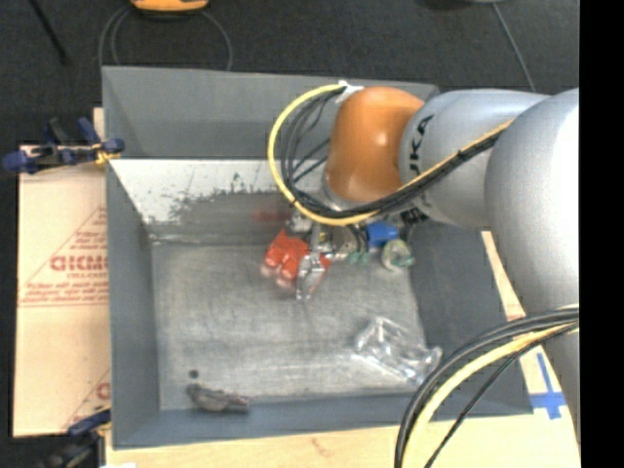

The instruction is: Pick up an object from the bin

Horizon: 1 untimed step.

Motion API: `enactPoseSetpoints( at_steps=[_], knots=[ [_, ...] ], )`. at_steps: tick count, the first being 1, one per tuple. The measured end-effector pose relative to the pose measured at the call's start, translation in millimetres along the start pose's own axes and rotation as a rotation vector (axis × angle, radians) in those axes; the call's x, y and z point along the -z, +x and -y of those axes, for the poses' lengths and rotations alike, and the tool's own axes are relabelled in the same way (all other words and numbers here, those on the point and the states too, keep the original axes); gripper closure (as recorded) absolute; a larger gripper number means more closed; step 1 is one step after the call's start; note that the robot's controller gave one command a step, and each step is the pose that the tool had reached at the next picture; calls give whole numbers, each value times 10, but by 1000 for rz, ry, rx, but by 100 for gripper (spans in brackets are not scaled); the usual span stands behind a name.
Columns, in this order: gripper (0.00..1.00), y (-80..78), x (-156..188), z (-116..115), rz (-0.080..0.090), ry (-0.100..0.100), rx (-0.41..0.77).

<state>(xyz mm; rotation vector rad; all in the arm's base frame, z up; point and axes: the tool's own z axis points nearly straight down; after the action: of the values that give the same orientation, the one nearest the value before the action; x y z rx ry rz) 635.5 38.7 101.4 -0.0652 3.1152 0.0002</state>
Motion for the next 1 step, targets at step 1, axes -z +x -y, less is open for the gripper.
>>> enactPoseSetpoints(
  at_steps=[1],
  knots=[
    [100,12,-28,-13,-6,-2,0]
  ],
)
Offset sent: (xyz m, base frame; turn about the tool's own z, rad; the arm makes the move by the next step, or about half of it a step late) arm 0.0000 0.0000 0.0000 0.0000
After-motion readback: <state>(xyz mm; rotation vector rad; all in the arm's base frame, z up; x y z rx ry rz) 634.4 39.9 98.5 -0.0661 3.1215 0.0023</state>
